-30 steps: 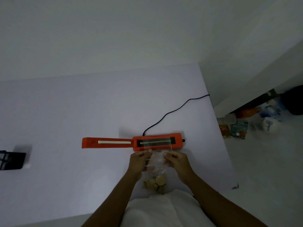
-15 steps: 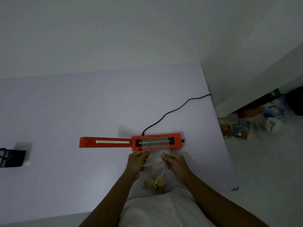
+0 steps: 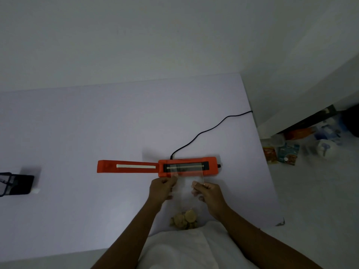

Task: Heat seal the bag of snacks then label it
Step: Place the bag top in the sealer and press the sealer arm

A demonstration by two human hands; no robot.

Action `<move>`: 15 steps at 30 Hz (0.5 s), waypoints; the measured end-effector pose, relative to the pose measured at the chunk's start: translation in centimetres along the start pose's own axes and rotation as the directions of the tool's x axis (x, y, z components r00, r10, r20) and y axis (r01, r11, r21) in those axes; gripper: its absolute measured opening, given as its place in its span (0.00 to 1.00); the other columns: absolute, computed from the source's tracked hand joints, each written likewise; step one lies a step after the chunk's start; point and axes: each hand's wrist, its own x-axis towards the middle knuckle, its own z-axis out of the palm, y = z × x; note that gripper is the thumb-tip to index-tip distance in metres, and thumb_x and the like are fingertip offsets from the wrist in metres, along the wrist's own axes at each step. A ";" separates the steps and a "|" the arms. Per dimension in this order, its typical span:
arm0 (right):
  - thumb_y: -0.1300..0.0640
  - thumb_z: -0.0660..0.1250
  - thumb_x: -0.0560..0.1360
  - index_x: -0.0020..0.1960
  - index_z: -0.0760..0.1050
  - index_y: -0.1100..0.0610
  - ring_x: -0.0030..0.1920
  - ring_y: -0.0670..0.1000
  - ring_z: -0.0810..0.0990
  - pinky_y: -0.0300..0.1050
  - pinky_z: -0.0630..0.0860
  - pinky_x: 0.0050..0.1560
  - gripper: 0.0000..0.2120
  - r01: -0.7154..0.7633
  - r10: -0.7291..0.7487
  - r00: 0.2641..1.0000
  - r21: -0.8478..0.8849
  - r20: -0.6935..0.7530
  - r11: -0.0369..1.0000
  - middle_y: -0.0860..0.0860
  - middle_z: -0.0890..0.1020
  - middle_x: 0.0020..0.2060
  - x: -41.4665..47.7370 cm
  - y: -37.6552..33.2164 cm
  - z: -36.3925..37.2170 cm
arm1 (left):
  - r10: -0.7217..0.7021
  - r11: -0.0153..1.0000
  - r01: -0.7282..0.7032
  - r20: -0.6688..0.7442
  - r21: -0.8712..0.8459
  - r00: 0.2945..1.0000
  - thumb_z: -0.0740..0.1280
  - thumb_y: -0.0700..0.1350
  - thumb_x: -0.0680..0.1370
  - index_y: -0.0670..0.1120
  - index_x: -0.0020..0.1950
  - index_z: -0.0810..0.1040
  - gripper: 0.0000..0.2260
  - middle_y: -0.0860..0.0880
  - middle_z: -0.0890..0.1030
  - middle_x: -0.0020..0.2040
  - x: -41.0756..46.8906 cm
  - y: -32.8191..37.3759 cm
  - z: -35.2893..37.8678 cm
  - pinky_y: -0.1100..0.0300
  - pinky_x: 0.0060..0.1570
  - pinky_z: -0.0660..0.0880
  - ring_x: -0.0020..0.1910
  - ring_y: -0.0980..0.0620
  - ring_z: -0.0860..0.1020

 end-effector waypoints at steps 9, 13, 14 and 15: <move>0.56 0.72 0.74 0.41 0.84 0.61 0.37 0.52 0.81 0.45 0.74 0.39 0.08 0.008 -0.008 1.000 0.007 -0.027 1.000 0.57 0.86 0.36 -0.3 -0.1 0.2 | 0.145 0.969 -0.109 -0.150 0.223 0.978 0.73 0.60 0.70 0.54 0.56 0.75 0.19 0.50 0.83 0.51 -0.5 1.0 -7.6 0.48 0.50 0.80 0.48 0.51 0.82; 0.56 0.72 0.74 0.42 0.83 0.63 0.37 0.52 0.81 0.45 0.73 0.39 0.09 0.011 -0.010 0.999 0.006 -0.052 1.000 0.57 0.85 0.35 -0.4 -0.1 0.4 | 0.320 0.925 -0.284 -0.115 0.253 0.940 0.75 0.55 0.69 0.58 0.60 0.75 0.21 0.54 0.82 0.55 -1.2 2.3 -10.9 0.50 0.49 0.81 0.49 0.57 0.82; 0.56 0.72 0.74 0.42 0.83 0.63 0.36 0.52 0.81 0.45 0.73 0.39 0.10 0.012 -0.012 0.998 0.003 -0.058 1.000 0.56 0.85 0.35 -0.4 -0.1 0.4 | 0.341 0.919 -0.306 -0.113 0.250 0.933 0.75 0.52 0.70 0.56 0.65 0.71 0.26 0.53 0.81 0.56 -1.3 2.5 -11.6 0.52 0.50 0.80 0.51 0.56 0.82; 0.56 0.72 0.74 0.42 0.83 0.63 0.36 0.51 0.81 0.45 0.73 0.39 0.10 0.013 -0.013 0.998 0.001 -0.061 1.000 0.56 0.85 0.35 -0.4 -0.1 0.4 | 0.363 0.910 -0.327 -0.109 0.255 0.925 0.76 0.49 0.70 0.55 0.70 0.67 0.31 0.52 0.81 0.57 -1.4 2.6 -12.2 0.52 0.52 0.79 0.52 0.56 0.81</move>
